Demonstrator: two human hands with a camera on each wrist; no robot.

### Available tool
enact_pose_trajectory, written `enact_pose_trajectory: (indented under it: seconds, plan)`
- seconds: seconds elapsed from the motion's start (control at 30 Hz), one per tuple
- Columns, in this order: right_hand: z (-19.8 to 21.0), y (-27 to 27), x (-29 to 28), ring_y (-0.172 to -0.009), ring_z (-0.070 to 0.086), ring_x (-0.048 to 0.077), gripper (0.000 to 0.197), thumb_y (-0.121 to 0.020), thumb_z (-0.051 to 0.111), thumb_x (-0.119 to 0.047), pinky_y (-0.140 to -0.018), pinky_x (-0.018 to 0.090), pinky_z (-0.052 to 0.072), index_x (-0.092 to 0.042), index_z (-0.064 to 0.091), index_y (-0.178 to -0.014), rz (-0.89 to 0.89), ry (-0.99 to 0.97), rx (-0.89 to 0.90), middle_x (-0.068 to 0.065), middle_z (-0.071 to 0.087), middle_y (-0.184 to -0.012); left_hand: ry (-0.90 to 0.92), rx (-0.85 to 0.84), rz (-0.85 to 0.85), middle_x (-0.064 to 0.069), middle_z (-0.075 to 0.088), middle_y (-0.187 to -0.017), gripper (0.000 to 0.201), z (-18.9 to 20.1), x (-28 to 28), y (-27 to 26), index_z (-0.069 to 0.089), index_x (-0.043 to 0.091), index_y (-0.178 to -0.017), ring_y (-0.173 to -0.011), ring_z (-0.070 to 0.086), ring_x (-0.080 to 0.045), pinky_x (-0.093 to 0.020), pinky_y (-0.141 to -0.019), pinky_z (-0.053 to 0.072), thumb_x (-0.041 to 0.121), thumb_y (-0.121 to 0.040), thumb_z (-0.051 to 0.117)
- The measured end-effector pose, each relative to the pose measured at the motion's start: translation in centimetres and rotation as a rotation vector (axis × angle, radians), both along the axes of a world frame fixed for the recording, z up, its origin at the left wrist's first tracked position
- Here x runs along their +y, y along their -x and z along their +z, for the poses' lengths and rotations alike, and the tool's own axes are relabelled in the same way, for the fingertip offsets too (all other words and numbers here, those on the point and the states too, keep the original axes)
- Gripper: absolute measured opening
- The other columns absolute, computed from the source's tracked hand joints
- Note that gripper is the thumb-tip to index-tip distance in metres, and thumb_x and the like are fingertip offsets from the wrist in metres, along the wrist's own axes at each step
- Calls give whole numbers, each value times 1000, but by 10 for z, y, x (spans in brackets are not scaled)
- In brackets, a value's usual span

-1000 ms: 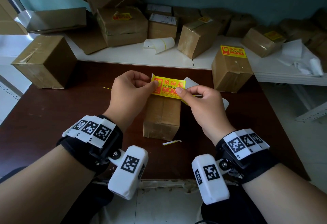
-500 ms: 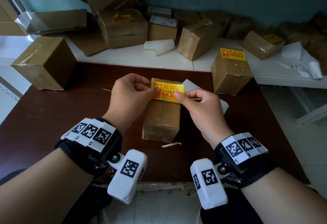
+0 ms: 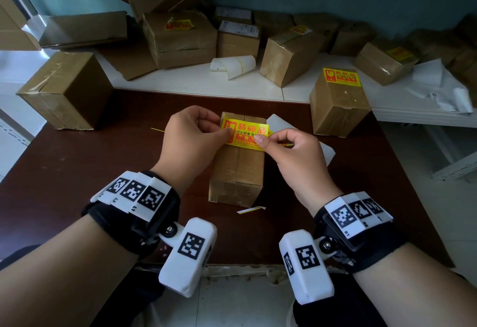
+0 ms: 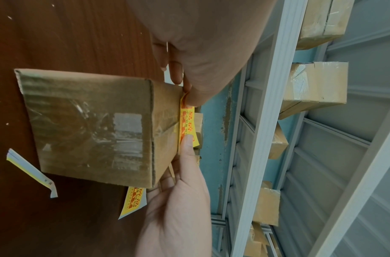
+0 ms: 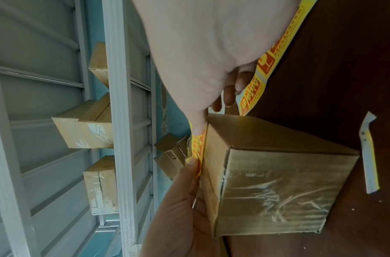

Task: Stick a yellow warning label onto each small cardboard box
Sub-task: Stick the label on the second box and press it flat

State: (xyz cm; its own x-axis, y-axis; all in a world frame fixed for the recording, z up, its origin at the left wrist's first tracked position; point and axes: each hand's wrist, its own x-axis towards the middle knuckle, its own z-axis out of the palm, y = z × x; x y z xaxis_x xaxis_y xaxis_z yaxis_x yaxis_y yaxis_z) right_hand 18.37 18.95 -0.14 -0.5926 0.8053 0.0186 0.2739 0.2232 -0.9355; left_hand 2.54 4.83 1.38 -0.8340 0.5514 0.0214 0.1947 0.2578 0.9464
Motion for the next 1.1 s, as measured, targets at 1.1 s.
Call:
enact_pose_trajectory:
  seconds: [1.1]
  plan:
    - [-3,4,1,-103,80,9,37,-92,89,-36,-98,41,64,-24,76,-124,-12,169,38,-6,85,-105,144,-53,-28,0,72,-98,30,-2,3,2,73,18,-111,-87,68,-16,-38,-73,57,42,-96,81]
